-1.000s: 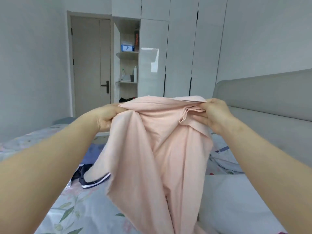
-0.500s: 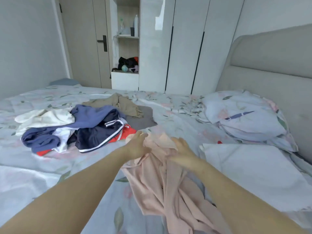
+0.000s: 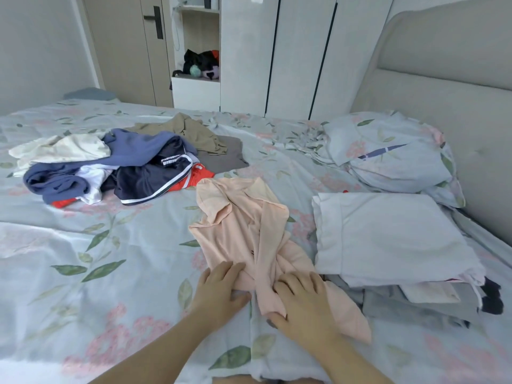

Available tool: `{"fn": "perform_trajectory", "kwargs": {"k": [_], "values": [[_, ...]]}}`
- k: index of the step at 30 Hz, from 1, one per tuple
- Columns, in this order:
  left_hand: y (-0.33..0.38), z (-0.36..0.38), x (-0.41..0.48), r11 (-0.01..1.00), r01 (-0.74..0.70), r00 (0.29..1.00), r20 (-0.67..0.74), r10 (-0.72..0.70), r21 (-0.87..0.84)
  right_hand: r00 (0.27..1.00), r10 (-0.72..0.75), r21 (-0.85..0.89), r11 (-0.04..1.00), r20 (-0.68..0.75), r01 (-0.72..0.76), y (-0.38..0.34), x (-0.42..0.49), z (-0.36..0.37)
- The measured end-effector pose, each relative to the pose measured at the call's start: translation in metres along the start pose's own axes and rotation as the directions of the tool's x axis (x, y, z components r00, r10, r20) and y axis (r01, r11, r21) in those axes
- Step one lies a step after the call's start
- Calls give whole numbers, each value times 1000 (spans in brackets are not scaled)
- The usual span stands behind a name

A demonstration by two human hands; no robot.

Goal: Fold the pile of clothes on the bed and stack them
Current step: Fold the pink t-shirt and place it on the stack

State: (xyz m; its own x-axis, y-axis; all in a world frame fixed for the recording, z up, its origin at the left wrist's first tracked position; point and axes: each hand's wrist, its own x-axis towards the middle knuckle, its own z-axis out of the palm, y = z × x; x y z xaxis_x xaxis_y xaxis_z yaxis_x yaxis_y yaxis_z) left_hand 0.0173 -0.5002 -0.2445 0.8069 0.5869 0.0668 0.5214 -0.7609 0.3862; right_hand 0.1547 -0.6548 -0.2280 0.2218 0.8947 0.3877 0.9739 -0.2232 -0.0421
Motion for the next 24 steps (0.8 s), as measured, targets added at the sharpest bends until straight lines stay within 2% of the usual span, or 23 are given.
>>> {"fn": "perform_trajectory", "kwargs": {"k": [2,4,5,6,7,8,10,12,14,15,17,18,19,21,23,24], "values": [[3,2,1,999,-23,993,-119,26,26,999,15,38,999,-32,-13,0,3,-1],[9,-6,5,999,33,997,-65,-31,33,991,126,209,971,-38,-115,-4,13,-18],[10,-12,7,998,68,996,-53,-68,12,969,245,347,908,17,-236,-5,21,-31],[10,-18,10,994,89,995,-39,-92,-71,925,355,532,762,133,-369,-5,29,-42],[11,-30,12,975,101,994,-28,-109,-200,872,431,679,571,231,-462,-3,35,-53],[11,-43,15,942,85,992,-57,-109,-324,833,483,783,394,269,-481,-1,42,-66],[8,-77,19,872,44,979,-154,-135,-487,782,524,909,34,338,-415,1,55,-88],[4,-111,22,788,32,936,-258,-239,-615,768,478,903,-275,427,-331,4,67,-106],[-4,-138,24,721,29,862,-348,-368,-692,710,508,852,-456,487,-258,16,72,-116],[-11,-146,24,717,51,820,-380,-428,-695,652,551,825,-523,520,-216,25,70,-119],[-33,-146,22,744,178,771,-379,-512,-644,474,651,793,-576,592,-200,43,59,-109],[-42,-140,21,762,252,775,-347,-528,-597,403,680,789,-552,613,-269,48,50,-99],[-49,-131,19,787,300,790,-322,-521,-539,366,683,774,-530,632,-346,48,42,-89],[-46,-109,12,874,273,863,-298,-407,-403,354,679,755,-486,643,-440,39,28,-66],[-35,-82,5,932,168,942,-227,-248,-322,339,741,765,-350,579,-541,24,22,-48],[-27,-71,0,934,151,961,-172,-215,-325,344,781,774,-264,522,-575,17,19,-42]]}}
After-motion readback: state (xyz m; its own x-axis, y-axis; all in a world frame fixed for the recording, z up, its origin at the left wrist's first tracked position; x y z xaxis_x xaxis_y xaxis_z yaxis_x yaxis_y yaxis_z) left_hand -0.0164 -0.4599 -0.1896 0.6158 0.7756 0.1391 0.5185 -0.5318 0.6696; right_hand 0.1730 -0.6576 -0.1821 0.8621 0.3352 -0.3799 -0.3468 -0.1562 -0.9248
